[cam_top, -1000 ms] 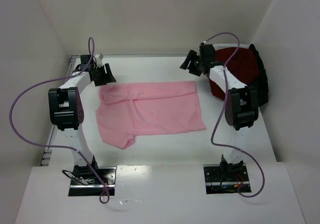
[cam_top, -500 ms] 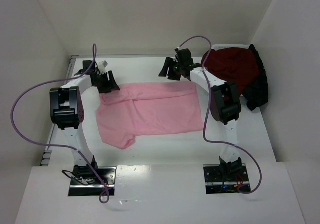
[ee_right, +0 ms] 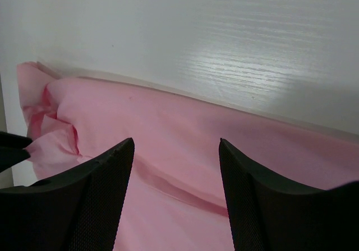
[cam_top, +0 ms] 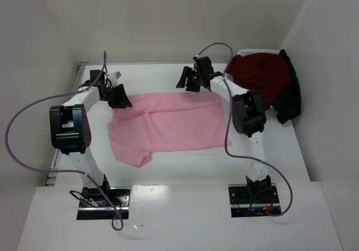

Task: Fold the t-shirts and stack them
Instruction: Fold the flattened tshirt in 1/3 of the way

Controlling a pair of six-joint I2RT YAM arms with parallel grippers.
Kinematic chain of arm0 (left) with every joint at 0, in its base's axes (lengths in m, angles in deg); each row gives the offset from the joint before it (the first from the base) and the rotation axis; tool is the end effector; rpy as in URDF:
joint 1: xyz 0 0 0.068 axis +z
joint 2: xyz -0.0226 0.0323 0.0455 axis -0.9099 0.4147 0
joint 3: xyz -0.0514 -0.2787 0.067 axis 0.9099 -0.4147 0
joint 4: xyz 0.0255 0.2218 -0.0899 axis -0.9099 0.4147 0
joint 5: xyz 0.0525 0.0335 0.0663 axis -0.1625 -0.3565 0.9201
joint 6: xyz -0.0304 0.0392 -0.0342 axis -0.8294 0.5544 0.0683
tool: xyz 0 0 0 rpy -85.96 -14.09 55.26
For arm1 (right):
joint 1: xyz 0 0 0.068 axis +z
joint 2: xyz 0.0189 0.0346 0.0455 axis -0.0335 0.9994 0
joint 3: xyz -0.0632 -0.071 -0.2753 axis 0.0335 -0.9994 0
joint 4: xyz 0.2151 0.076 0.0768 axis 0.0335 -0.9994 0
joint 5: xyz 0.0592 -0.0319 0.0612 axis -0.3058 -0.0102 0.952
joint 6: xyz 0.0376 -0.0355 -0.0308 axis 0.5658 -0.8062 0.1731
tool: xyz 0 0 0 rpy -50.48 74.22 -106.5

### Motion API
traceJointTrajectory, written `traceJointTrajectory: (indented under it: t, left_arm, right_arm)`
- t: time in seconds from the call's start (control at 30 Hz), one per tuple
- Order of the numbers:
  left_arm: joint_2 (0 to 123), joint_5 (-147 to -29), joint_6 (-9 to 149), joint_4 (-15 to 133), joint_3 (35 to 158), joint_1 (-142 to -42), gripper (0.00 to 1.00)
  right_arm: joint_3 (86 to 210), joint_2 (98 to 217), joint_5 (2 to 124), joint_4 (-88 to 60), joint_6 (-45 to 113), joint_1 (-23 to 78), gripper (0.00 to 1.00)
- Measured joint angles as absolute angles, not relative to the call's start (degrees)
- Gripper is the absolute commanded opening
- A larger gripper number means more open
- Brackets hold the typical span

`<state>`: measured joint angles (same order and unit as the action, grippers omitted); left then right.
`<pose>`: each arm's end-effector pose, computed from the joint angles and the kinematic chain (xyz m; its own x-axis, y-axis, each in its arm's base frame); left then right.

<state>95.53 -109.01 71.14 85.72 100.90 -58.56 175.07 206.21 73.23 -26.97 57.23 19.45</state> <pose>0.3939 0.0261 0.2160 -0.8494 -0.2599 -0.4593 0.0041 0.8671 -0.4982 0.4749 0.2003 0.2095 -0.8033 0.1985 -0.5615 -0.1851 0.8129 0.5522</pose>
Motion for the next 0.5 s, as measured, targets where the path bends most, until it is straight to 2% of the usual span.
traceJointTrajectory:
  t: [0.07, 0.1, 0.43, 0.5]
  left_arm:
    - [92.34, -109.45, 72.05, 86.79, 99.44, -58.56, 0.58]
    - [90.94, -109.97, 72.62, 87.49, 98.89, -58.56, 0.6]
    - [87.05, -113.56, 75.24, 94.44, 91.79, -61.38, 0.6]
    - [86.96, -113.14, 74.68, 94.96, 90.74, -62.14, 0.65]
  right_arm:
    - [175.07, 206.32, 73.38, -26.99, 57.23, 19.58, 0.68]
    - [175.07, 206.32, 73.42, -26.97, 57.23, 19.6, 0.68]
    - [175.11, 206.32, 73.4, -26.97, 57.08, 19.6, 0.68]
    - [175.09, 206.32, 73.38, -26.97, 57.01, 19.6, 0.68]
